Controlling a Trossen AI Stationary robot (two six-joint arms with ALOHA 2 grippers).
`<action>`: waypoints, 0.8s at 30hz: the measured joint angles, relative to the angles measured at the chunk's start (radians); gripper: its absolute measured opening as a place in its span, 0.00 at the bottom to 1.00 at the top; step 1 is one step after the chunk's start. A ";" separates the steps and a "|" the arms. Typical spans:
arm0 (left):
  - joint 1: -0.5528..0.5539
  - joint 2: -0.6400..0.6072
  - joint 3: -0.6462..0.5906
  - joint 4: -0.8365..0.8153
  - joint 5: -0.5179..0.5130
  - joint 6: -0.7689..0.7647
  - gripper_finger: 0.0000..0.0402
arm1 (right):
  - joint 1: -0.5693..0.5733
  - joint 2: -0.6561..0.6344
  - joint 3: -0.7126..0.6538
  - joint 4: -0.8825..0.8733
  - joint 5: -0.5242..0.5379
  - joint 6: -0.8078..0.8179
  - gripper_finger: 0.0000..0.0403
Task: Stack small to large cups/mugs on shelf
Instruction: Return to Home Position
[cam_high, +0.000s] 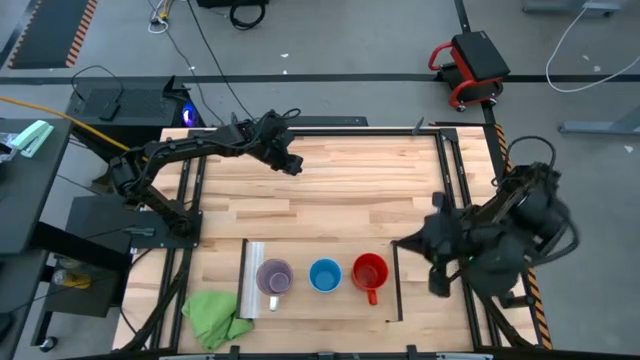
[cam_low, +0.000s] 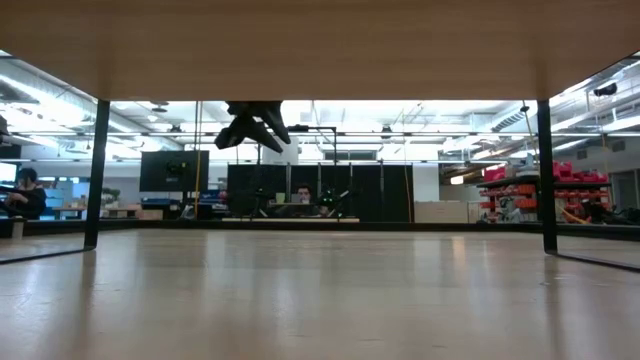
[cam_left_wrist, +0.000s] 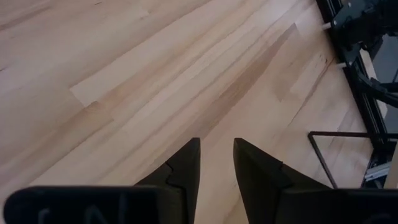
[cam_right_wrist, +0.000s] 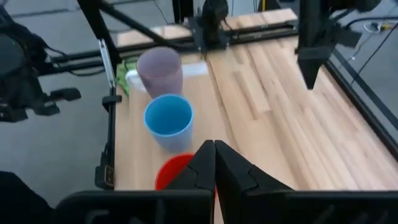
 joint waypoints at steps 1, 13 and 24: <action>0.000 0.000 0.000 0.003 0.004 0.001 0.26 | 0.000 -0.006 0.010 -0.001 0.003 -0.011 0.02; 0.000 -0.108 0.082 0.199 0.430 0.049 0.26 | 0.000 -0.063 0.035 -0.001 0.015 -0.433 0.02; 0.000 -0.325 0.407 0.112 0.394 0.255 0.26 | -0.004 -0.251 0.034 -0.001 0.014 -0.527 0.02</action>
